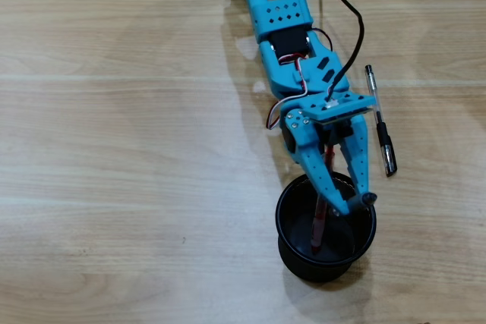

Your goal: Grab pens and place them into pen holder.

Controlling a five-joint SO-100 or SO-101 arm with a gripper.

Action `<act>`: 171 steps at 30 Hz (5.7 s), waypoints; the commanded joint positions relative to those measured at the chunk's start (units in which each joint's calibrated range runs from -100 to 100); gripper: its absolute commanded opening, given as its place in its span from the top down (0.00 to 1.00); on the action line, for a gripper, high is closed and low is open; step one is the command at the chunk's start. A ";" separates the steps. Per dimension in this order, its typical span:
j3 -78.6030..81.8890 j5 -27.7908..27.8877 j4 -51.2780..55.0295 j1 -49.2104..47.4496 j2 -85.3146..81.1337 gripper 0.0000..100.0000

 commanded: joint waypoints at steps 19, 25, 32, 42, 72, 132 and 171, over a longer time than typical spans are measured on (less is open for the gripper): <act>27.71 4.99 -0.30 -0.39 -35.53 0.99; 43.66 6.77 -0.30 -0.76 -50.39 0.98; 59.70 6.87 0.31 -3.57 -61.99 0.98; 59.43 12.10 31.73 -6.84 -69.88 0.98; 34.11 7.83 42.84 -17.82 -41.66 0.98; 12.02 -5.53 76.85 -8.11 -10.92 0.99; 37.17 10.27 -7.79 -5.20 -43.34 0.98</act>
